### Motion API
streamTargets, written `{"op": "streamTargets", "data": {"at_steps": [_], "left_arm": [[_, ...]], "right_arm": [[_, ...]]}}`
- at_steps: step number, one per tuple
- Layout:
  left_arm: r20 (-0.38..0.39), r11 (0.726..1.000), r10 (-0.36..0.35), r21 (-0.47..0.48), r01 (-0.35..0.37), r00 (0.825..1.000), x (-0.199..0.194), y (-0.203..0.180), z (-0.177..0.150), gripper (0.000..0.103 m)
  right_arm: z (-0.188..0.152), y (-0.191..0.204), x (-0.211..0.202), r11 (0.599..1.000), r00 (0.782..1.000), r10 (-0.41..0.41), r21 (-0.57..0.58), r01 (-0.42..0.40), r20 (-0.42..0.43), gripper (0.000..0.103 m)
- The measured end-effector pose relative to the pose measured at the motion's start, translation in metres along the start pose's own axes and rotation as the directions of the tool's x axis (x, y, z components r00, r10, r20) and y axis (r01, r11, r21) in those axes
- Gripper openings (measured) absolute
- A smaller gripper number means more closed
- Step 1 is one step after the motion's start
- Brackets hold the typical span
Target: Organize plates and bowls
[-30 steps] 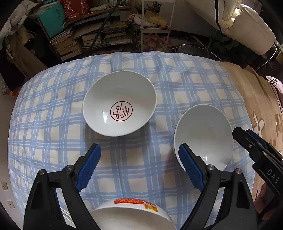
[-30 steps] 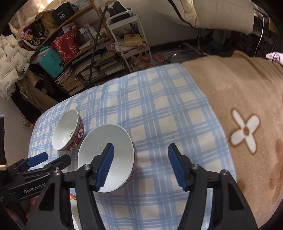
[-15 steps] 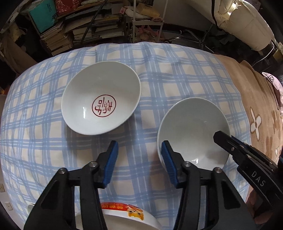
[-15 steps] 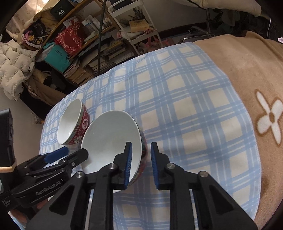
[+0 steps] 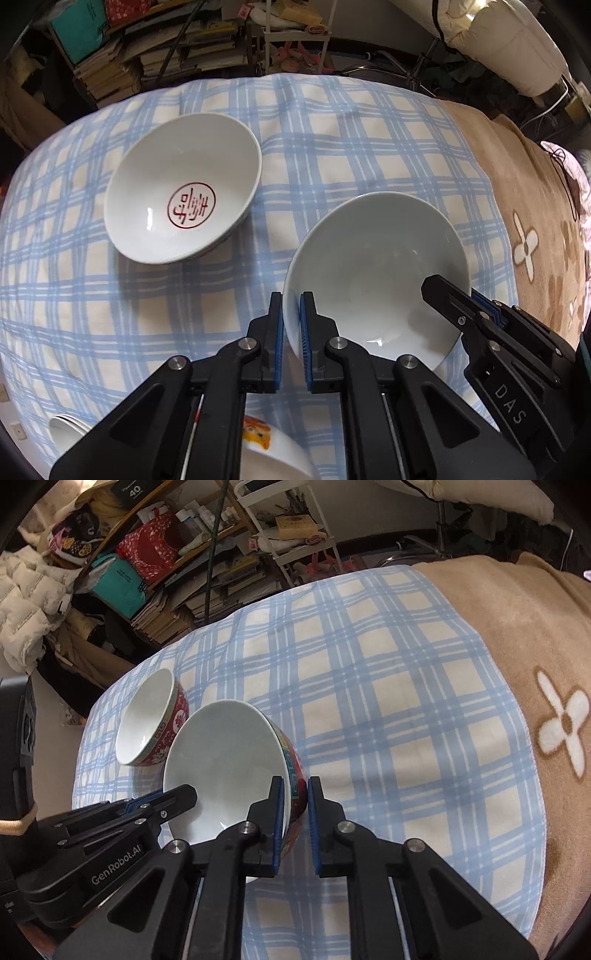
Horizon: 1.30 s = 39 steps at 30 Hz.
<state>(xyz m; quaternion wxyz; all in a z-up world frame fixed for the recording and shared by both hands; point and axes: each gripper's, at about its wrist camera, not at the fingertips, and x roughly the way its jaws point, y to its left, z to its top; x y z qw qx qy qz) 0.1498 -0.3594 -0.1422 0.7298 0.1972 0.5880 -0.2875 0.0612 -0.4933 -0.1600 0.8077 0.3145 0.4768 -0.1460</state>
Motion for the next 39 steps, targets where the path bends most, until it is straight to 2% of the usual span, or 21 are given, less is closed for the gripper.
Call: {"op": "streamTargets", "data": {"at_steps": [5,14,22,33,39], "left_arm": [[0.056,0.999,0.043,0.031,-0.045,0.998,-0.027,-0.006,-0.008,0.009],[0.096,0.995,0.088,0.037,-0.092,0.991,-0.067,-0.001,-0.029,0.010],[0.102,0.992,0.125,-0.013,-0.124,0.987,-0.089,0.020,-0.056,0.012],[0.100,0.982,0.169,-0.104,-0.158,0.981,-0.111,0.051,-0.093,0.012],[0.093,0.978,0.167,-0.144,-0.153,0.982,-0.121,0.063,-0.109,0.012]], "right_arm": [[-0.005,0.009,-0.016,1.000,1.000,0.005,-0.020,-0.005,0.024,0.014],[-0.017,0.031,-0.048,0.997,0.997,0.037,-0.074,-0.032,0.074,0.014],[-0.031,0.060,-0.066,0.988,0.994,0.066,-0.145,-0.052,0.092,0.014],[-0.056,0.098,-0.072,0.967,0.994,0.092,-0.242,-0.076,0.056,0.014],[-0.066,0.115,-0.078,0.952,0.994,0.102,-0.293,-0.087,0.035,0.014]]}}
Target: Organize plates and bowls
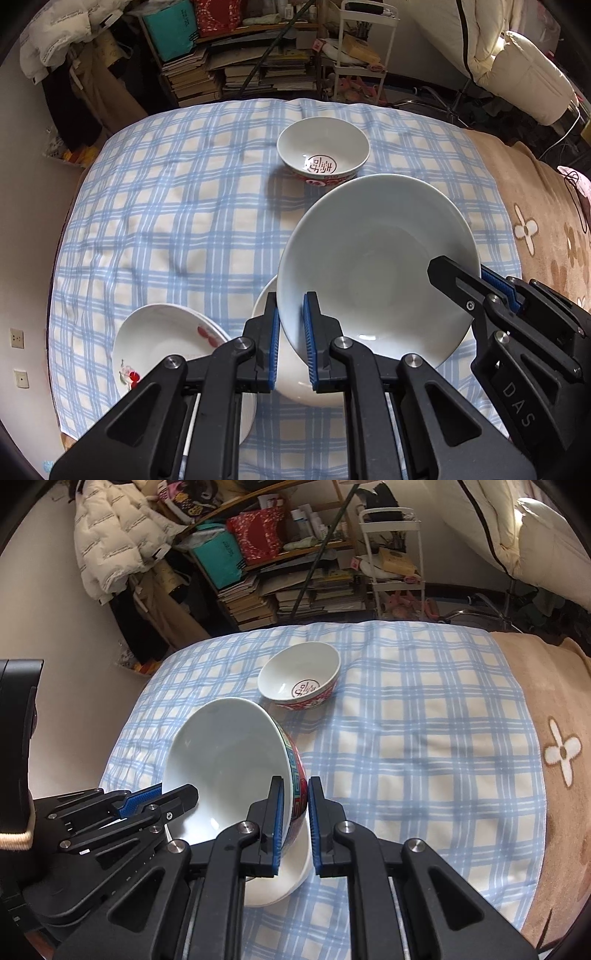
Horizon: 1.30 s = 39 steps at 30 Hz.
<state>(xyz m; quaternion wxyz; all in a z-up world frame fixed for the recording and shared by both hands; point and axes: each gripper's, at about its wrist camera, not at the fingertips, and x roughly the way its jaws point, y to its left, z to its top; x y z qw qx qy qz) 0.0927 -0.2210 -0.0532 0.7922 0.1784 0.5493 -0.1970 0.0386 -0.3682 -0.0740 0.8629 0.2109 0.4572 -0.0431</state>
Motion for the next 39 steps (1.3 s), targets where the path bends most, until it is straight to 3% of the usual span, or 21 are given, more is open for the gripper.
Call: {"op": "streamTargets", "data": {"at_steps": [12,39], "left_arm": [[-0.042,0.999,0.026,-0.030,-0.027,0.999,0.010,0.014,-0.019,0.012],[-0.109,1.000,-0.013,-0.021,0.011,0.994,0.057,0.019,-0.036,0.015]], "right_arm": [[-0.015,0.014,0.016,1.000,0.997,0.017,-0.018,-0.018,-0.069,0.014],[-0.026,0.014,0.053,0.997,0.987,-0.044,-0.063,0.034,-0.156,0.014]]}}
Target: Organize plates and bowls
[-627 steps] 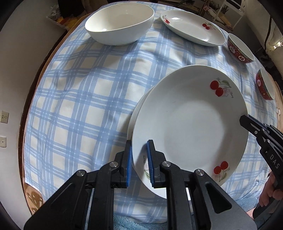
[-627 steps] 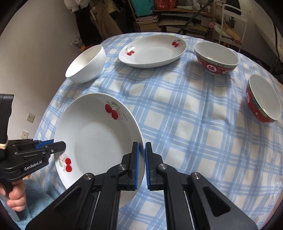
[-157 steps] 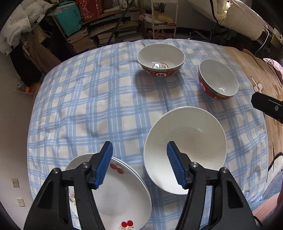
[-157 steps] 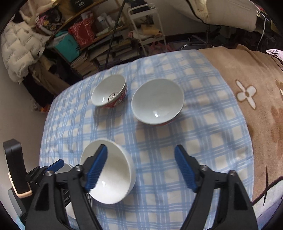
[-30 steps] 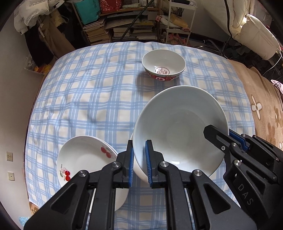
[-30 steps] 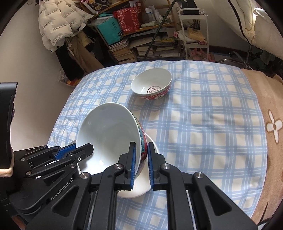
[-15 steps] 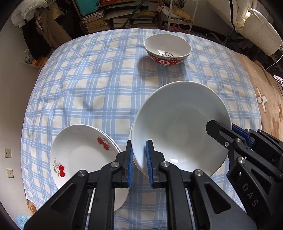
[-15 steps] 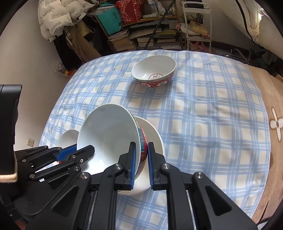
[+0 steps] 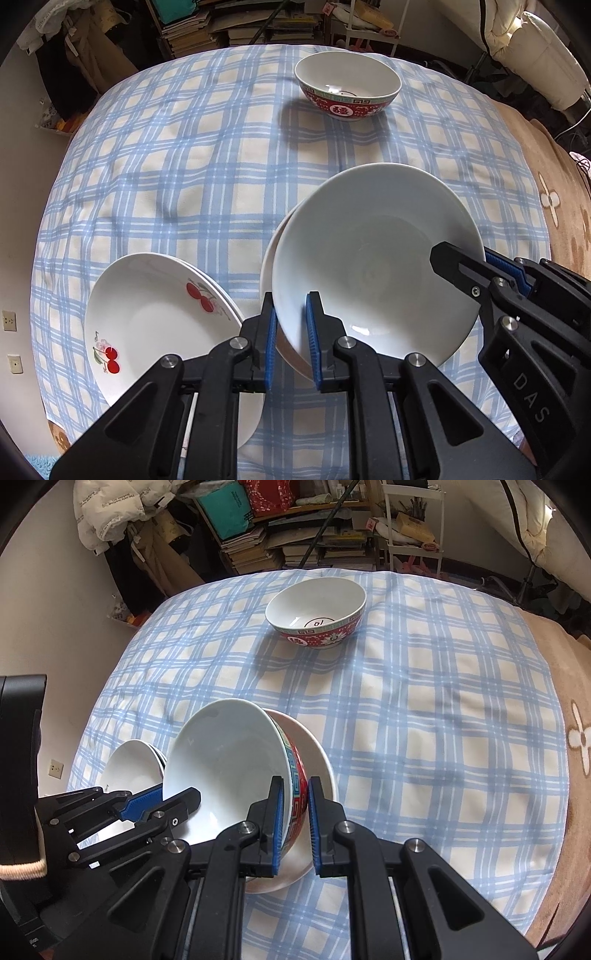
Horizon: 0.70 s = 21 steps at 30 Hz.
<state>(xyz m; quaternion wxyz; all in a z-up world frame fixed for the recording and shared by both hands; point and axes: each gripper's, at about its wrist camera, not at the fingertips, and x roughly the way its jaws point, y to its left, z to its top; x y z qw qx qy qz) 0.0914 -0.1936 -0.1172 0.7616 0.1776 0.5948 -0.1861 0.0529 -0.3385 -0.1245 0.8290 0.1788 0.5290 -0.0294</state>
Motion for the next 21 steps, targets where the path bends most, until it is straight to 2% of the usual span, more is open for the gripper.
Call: {"op": "streamTargets", "data": {"at_steps": [6,13,21], "left_arm": [[0.004,1.000,0.015,0.009,-0.015,1.000,0.0022,0.0000,-0.0005,0.015],[-0.017,1.000,-0.012,0.007,0.012,1.000,0.0066,0.0003,-0.0011,0.015],[-0.003,0.999,-0.018,0.027,0.018,1.000,0.0064,-0.0045,-0.0008,0.015]], "right_arm": [[-0.0004,0.0014,0.0043,1.000,1.000,0.000,-0.004,0.000,-0.009,0.014],[-0.0002,-0.0008,0.0065,1.000,1.000,-0.002,-0.004,0.002,-0.018,0.014],[0.0006,0.0027,0.0091,1.000,1.000,0.021,-0.018,-0.021,-0.020,0.017]]}}
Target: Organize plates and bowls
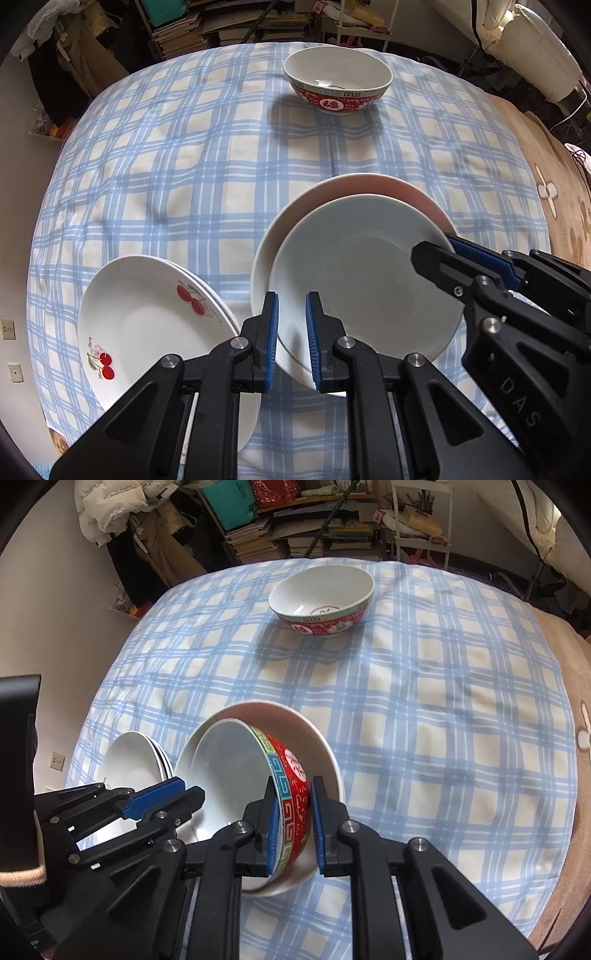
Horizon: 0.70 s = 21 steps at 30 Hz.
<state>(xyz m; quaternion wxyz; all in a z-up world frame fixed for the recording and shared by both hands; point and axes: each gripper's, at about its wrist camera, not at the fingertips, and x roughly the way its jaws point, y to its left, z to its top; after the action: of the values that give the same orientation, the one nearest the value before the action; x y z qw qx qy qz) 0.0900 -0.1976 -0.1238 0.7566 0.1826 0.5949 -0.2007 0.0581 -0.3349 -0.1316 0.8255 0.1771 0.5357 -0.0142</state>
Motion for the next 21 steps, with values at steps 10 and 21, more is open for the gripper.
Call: {"op": "streamTargets", "data": {"at_steps": [10,21], "left_arm": [[0.032,1.000,0.021,-0.006,-0.021,0.999,-0.007,0.003,0.002,0.015],[0.026,1.000,0.001,-0.031,0.000,1.000,-0.021,0.009,0.013,0.019]], "right_arm": [[0.004,-0.011,-0.014,0.999,0.999,0.012,0.039,-0.014,0.050,0.017],[0.019,-0.022,-0.026,0.998,0.997,0.001,0.061,-0.006,0.077,0.018]]}}
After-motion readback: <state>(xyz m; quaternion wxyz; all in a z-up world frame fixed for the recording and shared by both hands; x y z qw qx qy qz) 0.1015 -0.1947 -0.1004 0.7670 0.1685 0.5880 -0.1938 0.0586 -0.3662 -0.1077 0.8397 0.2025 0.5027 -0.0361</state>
